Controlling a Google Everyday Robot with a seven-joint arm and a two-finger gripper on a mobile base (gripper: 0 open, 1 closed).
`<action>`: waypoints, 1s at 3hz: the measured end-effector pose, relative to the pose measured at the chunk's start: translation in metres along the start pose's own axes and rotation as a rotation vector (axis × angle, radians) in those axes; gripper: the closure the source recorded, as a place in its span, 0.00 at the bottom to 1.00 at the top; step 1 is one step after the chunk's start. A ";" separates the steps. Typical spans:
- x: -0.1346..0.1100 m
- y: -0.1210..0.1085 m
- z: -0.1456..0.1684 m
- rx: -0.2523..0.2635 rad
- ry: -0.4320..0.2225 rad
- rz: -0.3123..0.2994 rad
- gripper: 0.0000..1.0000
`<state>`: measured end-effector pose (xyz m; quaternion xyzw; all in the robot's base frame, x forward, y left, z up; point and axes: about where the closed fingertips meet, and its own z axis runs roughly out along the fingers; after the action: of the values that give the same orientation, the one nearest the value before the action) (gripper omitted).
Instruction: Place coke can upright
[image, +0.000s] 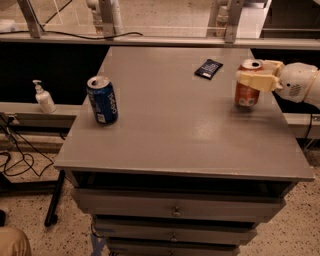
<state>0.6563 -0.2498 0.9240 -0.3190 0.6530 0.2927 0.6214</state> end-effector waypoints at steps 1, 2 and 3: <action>0.000 0.001 -0.001 -0.024 -0.011 0.011 0.59; 0.000 0.001 -0.003 -0.040 -0.015 0.018 0.36; 0.000 0.000 -0.006 -0.049 -0.021 0.021 0.13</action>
Offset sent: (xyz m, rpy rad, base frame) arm -0.0057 -0.0110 -0.0003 0.0331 0.0096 0.0460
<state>0.6526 -0.2539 0.9247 -0.3243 0.6423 0.3184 0.6172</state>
